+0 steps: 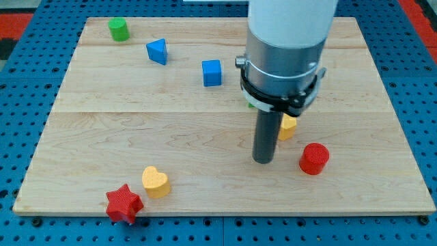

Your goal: Place green star below the blue cube

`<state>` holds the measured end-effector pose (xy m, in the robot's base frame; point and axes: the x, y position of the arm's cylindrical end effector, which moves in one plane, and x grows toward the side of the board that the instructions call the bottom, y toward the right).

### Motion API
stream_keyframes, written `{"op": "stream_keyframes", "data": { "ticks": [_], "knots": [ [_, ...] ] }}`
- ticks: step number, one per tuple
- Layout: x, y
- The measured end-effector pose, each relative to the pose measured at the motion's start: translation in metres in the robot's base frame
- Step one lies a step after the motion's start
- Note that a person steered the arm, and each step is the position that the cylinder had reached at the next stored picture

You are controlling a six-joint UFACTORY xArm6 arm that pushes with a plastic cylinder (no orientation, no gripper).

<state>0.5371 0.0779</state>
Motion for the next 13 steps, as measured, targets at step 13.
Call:
{"op": "stream_keyframes", "data": {
  "ticks": [13],
  "knots": [
    [-0.129, 0.103]
  ]
}}
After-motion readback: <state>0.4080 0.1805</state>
